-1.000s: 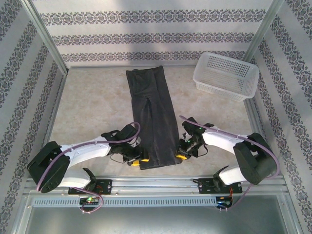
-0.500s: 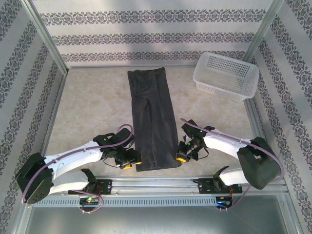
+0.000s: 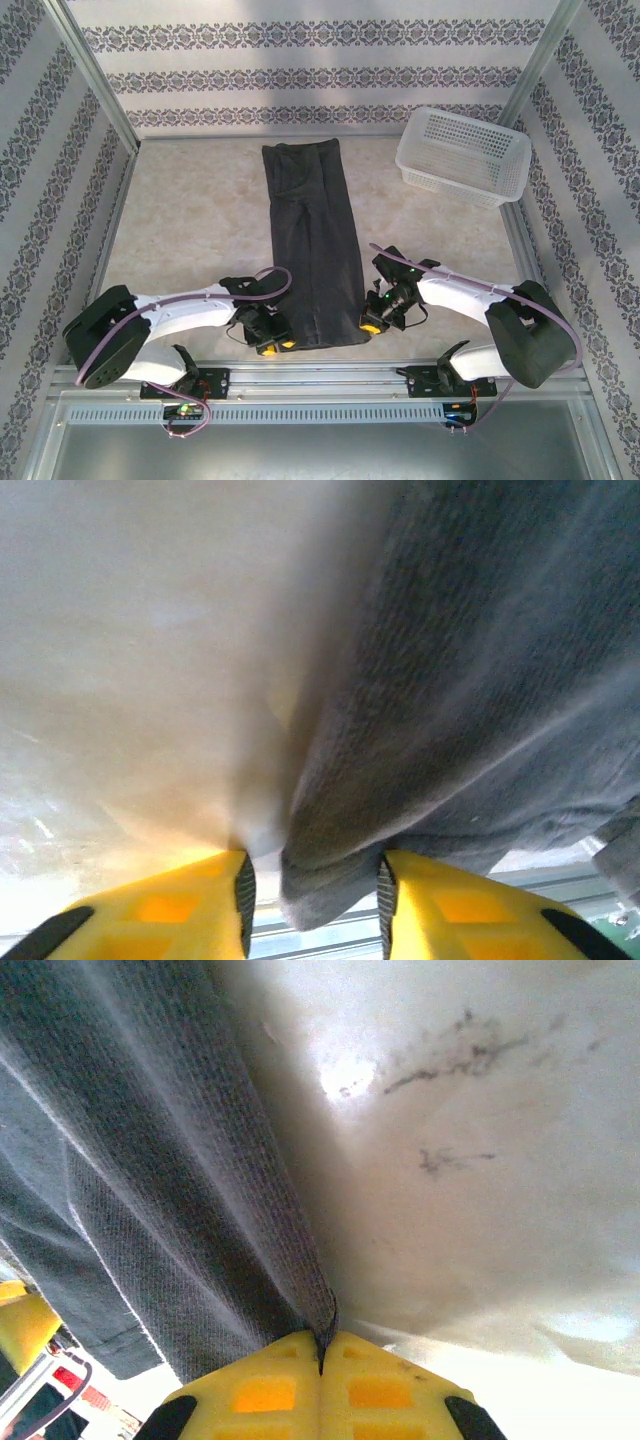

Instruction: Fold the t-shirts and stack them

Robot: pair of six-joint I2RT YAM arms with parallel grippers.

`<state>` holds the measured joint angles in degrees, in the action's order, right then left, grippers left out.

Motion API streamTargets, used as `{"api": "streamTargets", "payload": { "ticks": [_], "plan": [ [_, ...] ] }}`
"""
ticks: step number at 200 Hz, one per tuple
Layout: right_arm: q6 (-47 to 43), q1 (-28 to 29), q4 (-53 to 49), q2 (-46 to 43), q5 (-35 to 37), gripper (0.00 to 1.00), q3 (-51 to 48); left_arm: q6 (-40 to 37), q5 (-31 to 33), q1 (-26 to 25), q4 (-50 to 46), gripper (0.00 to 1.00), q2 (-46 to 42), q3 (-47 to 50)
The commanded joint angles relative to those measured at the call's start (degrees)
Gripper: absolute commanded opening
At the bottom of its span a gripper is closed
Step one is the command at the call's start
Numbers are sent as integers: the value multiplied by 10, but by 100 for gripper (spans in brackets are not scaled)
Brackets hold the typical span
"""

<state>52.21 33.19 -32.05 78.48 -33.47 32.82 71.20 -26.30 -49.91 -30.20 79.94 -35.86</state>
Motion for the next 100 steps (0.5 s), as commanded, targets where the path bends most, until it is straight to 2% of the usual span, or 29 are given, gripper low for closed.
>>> {"api": "streamTargets", "payload": {
  "ticks": [1, 12, 38, 65, 100],
  "plan": [
    [-6, 8, -22, -7, -15, 0, -12, 19, 34, -8, 139, 32, 37, -22],
    [-5, 8, -24, -10, -15, 0, -13, 26, 37, -8, 154, 25, 41, -22],
    [-4, 8, -31, -16, -16, 0, -11, 21, 58, -8, 120, 0, 16, -20],
    [-9, 7, -63, -30, -12, 0, 12, 6, 96, -2, 35, 0, -64, -20],
    [13, -10, -93, -58, 11, 0, 70, 4, 137, 18, 15, 0, -162, -27]
  ]
}}
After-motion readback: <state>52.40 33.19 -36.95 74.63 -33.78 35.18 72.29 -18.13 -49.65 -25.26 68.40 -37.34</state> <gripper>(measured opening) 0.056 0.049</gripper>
